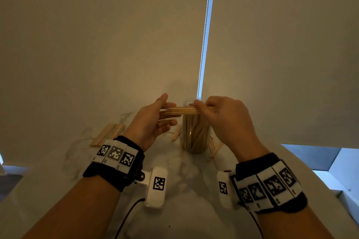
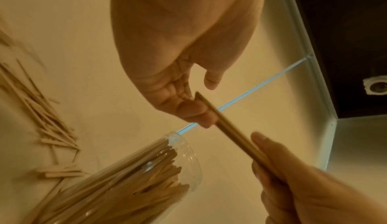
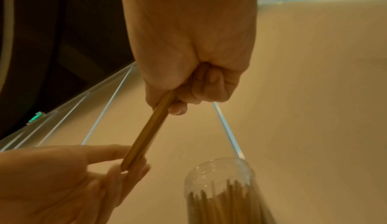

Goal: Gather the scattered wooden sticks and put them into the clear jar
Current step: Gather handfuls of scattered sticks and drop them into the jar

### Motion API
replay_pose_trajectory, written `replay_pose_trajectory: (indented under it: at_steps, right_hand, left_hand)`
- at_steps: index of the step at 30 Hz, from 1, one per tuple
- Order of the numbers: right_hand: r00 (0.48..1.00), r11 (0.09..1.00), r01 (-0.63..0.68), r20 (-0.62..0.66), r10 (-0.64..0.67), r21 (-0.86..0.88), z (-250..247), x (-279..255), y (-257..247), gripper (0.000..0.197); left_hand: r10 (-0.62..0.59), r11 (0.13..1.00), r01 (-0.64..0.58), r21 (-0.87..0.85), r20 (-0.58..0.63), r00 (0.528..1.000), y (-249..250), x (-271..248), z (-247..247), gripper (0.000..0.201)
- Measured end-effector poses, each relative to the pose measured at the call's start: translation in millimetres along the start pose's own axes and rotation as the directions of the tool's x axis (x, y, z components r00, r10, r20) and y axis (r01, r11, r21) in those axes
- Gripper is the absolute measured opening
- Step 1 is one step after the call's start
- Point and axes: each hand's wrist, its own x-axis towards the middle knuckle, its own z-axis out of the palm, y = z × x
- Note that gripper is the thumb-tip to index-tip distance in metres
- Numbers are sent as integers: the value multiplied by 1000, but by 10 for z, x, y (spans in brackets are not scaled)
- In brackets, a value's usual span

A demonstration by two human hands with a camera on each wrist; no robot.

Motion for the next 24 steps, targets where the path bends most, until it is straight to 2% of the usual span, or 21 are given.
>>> replay_pose_trajectory:
  at_steps: [3, 4, 6, 8, 10, 12, 14, 16, 20, 22, 24]
  right_hand:
    - [985, 985, -141, -111, 129, -104, -51, 137, 194, 47]
    - [976, 974, -182, -145, 162, -135, -56, 211, 256, 48]
    - [968, 959, -215, -168, 185, -183, -70, 368, 314, 48]
    - [983, 945, -174, -108, 150, -276, -77, 540, 319, 45]
    - [994, 915, -97, 6, 108, -392, -97, 710, 266, 38]
    - [985, 870, -24, 139, 106, -493, -136, 867, 161, 32]
    - [956, 825, 78, 275, 97, -560, -138, 1003, 42, 33]
    - [919, 816, 175, 388, 65, -552, -61, 1116, -24, 39]
    - [788, 778, 349, 613, 58, -523, 222, 1190, -57, 24]
    - [755, 835, 263, 642, 134, -483, 339, 1190, -22, 23]
    - [787, 864, 215, 604, 123, -456, 413, 1186, 39, 23]
  left_hand:
    - [-5, 1000, 5, -4, -47, 999, -25, 87, 10, 36]
    - [15, 998, -12, 58, -65, 998, -38, 131, 45, 39]
    - [88, 972, -72, 225, -61, 994, -59, 233, 143, 57]
    - [166, 904, -157, 397, 13, 986, -54, 343, 245, 91]
    - [192, 822, -232, 520, 130, 973, -36, 467, 341, 122]
    - [163, 759, -272, 591, 232, 959, -37, 582, 419, 136]
    - [109, 709, -274, 650, 284, 953, -102, 689, 457, 134]
    - [90, 686, -274, 675, 295, 951, -195, 768, 452, 127]
    - [90, 702, -276, 657, 302, 949, -276, 822, 382, 118]
    - [89, 707, -277, 651, 307, 948, -263, 814, 368, 116]
    - [89, 715, -278, 642, 311, 946, -254, 793, 374, 115]
